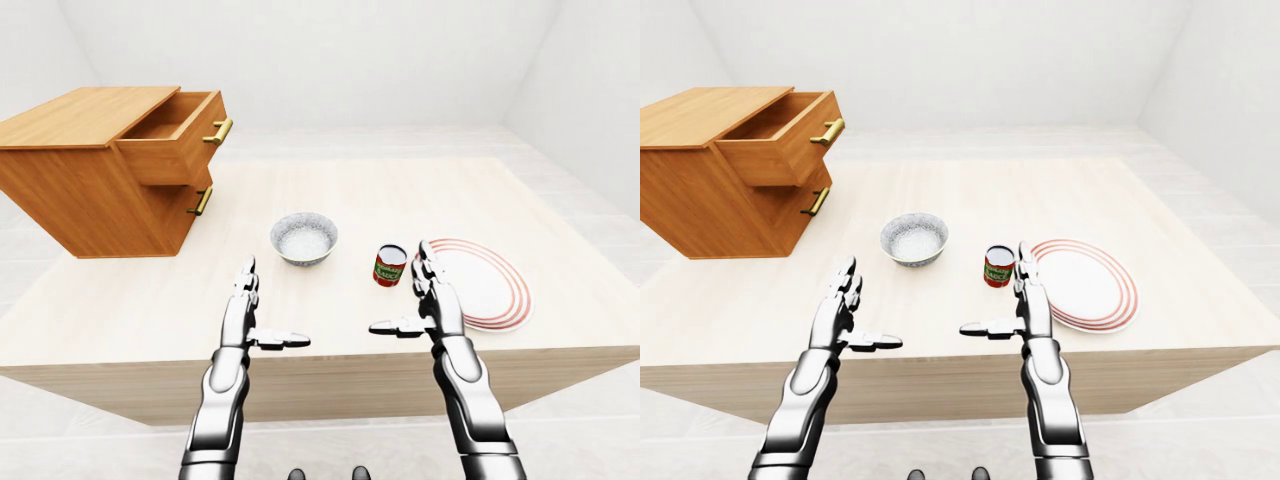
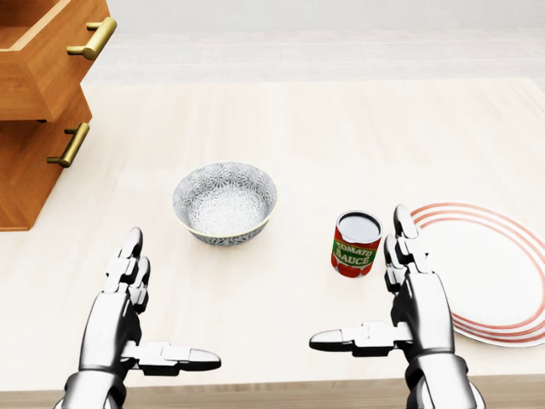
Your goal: Put the bowl on the plate.
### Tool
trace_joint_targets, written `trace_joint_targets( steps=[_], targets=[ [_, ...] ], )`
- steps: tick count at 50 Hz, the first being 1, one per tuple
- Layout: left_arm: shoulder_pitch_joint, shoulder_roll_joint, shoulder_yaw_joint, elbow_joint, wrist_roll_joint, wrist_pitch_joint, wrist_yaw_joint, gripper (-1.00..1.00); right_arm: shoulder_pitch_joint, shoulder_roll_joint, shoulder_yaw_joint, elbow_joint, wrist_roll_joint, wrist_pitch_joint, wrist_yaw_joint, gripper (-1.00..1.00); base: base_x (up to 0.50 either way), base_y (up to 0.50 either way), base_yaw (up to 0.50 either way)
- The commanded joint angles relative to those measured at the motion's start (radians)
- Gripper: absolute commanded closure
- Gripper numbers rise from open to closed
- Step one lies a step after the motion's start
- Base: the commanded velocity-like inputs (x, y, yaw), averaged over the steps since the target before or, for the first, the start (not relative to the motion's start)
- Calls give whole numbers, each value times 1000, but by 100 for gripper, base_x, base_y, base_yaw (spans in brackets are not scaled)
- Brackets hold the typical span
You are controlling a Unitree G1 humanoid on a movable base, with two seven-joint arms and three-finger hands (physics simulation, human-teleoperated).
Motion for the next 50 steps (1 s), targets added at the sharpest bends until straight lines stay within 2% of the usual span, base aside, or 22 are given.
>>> trace_joint_targets(
  steps=[1,7,11,16,21,26,50],
  targets=[
    [-9,5,10,-25,6,31,-5,-100,1,-1,-9,-22,5,16,3,-100,0,0,0],
    [-6,6,7,-20,18,26,-4,-100,5,1,-7,-24,5,15,2,-100,0,-3,0],
    [-6,6,9,-28,16,34,-7,-100,4,1,-7,-40,8,28,3,-100,0,-17,0],
    [-8,7,9,-34,20,40,-10,-100,1,1,-8,-34,8,27,1,-100,0,-17,0],
    [-14,13,18,-55,20,60,-14,-100,0,0,-8,-40,9,35,3,-100,0,-17,0],
    [-19,16,24,-77,23,76,-15,-100,-1,-2,-12,-25,9,29,3,-100,1,-17,0],
    [-8,17,27,-139,36,77,-25,-100,15,0,-11,-52,14,35,11,-100,4,-17,0]
  ],
)
